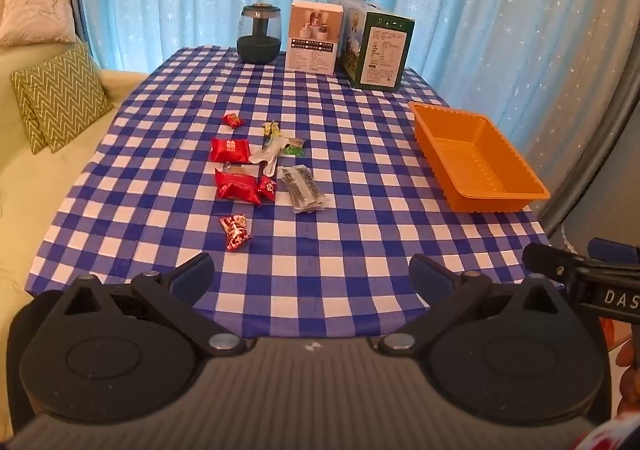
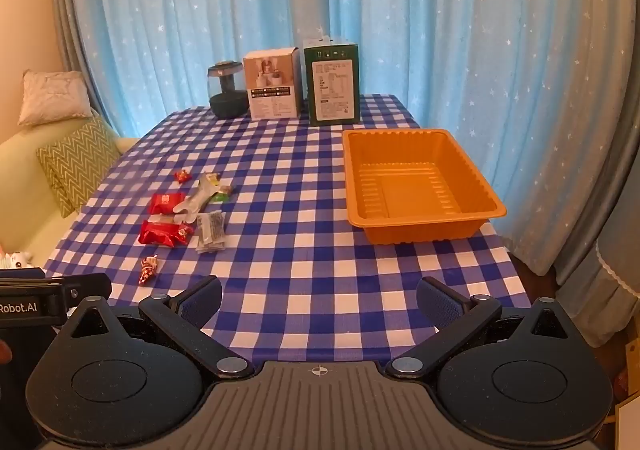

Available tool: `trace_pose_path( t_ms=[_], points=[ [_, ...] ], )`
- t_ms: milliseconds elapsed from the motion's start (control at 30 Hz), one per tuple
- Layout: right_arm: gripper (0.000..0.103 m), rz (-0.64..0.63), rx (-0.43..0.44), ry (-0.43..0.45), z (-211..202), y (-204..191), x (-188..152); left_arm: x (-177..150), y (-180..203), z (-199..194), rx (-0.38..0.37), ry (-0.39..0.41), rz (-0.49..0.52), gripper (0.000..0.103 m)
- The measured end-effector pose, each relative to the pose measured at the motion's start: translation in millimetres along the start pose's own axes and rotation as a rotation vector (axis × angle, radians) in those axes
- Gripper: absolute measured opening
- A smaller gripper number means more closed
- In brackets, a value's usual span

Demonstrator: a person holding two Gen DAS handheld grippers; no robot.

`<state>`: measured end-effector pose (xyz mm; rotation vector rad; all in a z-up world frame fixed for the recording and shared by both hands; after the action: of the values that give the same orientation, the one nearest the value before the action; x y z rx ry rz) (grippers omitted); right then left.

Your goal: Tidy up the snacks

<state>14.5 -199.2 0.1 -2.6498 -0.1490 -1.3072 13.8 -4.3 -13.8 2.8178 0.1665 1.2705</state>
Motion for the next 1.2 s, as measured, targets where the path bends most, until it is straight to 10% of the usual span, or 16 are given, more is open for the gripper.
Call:
trace_pose_path(
  t_ms=[1200],
  points=[
    [0.103,-0.002,0.001,-0.008,3,1,-4,1,0,0,-0.025,0.011,-0.018,0.103]
  ],
)
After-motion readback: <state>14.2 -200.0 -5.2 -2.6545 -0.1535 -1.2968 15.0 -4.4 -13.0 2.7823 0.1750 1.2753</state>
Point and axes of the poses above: each gripper's, at about its wrist camera, not at the fingertips, and z roughly the way its jaws point, y to its right, x to its top, the point moved 2 cm from there along z, roughly the way its jaws point, and after that the axes turned 3 degrees about y, right-handed, at the moved point
